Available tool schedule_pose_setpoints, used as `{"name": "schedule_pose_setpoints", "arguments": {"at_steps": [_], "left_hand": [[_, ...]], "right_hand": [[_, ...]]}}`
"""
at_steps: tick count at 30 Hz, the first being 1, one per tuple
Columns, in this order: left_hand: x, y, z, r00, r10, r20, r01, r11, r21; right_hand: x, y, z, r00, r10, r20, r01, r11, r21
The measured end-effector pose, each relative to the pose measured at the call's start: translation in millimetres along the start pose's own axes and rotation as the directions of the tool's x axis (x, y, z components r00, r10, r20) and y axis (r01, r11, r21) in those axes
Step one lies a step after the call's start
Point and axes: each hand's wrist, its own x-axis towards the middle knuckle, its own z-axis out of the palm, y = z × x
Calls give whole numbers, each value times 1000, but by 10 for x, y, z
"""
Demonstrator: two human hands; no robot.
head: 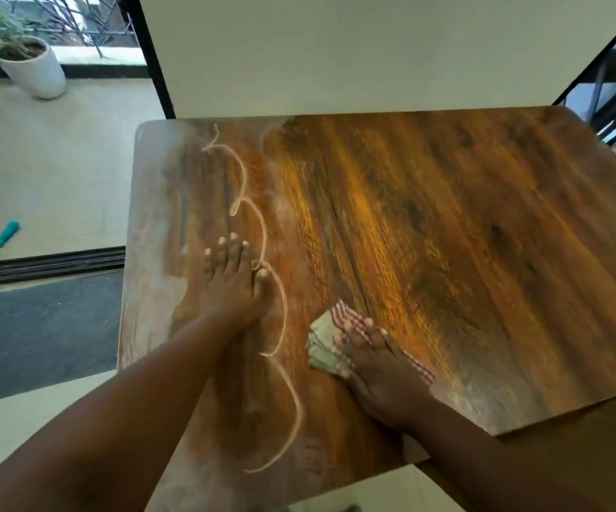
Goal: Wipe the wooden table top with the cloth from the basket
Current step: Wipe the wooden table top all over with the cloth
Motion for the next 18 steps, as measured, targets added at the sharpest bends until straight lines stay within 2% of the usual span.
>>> {"name": "schedule_pose_setpoints", "arguments": {"at_steps": [3,6,9,14,18], "left_hand": [[6,6,48,998,70,-3,-70,997,-37],[29,5,49,997,74,-11,-74,996,-55],[29,-8,43,998,60,3,-59,996,-63],[37,-1,49,999,46,27,-44,996,-71],[44,12,72,999,37,36,-35,998,-52]], "right_hand": [[450,-64,-75,997,61,-55,-63,997,-36],[590,-95,-67,993,101,-62,-104,994,-44],[326,-154,60,989,137,-53,-138,990,-12],[-126,-229,172,986,165,13,-163,982,-95],[-108,-297,19,992,123,-22,-125,983,-133]]}}
